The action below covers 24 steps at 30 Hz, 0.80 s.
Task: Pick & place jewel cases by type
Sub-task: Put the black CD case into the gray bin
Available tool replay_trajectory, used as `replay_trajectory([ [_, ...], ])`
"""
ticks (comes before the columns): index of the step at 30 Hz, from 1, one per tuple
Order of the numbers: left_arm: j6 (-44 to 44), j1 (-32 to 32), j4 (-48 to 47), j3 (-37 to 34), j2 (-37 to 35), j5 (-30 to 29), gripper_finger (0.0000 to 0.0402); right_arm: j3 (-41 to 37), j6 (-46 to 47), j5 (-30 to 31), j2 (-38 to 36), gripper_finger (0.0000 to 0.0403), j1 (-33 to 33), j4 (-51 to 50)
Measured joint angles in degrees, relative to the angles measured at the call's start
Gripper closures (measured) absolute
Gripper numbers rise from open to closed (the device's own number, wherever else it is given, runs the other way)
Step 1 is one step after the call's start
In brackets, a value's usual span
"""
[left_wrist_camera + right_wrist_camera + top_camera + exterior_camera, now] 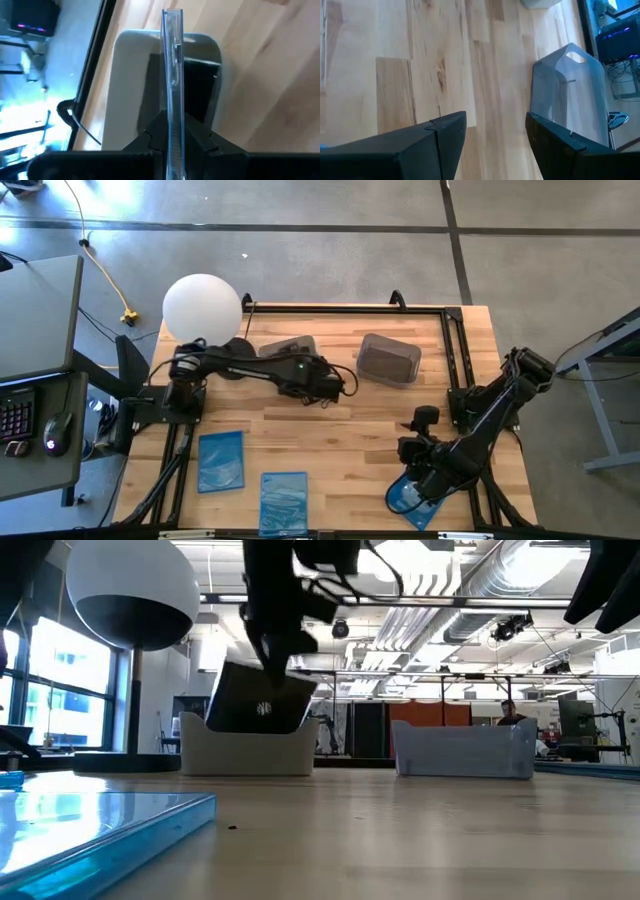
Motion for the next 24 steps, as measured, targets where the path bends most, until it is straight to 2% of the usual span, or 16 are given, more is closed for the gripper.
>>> replay_trajectory([
  [5, -0.9, 0.8, -0.7, -0.1, 2.6, -2.4, 0.0371, 0.0, 0.0, -0.3, 0.0, 0.0201, 0.0, 0.0],
  [11, -4.0, 2.0, -2.7, -0.1, 3.8, -1.3, 0.0365, 0.0, 0.0, -0.4, 0.0, 0.0201, 0.0, 0.3],
  [14, -5.9, 2.2, -2.5, 0.0, 3.6, 1.0, 0.0334, 0.0, 0.0, -0.5, 0.0, 0.0201, 0.0, 0.4],
  [20, -6.2, 2.1, -2.5, -0.1, 3.7, 0.2, 0.0243, 0.0, 0.0, -0.5, 0.0, 0.0201, 0.0, 0.4],
  [24, -8.8, 1.2, -1.0, 0.0, 3.6, 1.9, 0.0205, 0.0, 0.0, -0.5, 0.0, 0.0201, 0.0, 0.5],
])
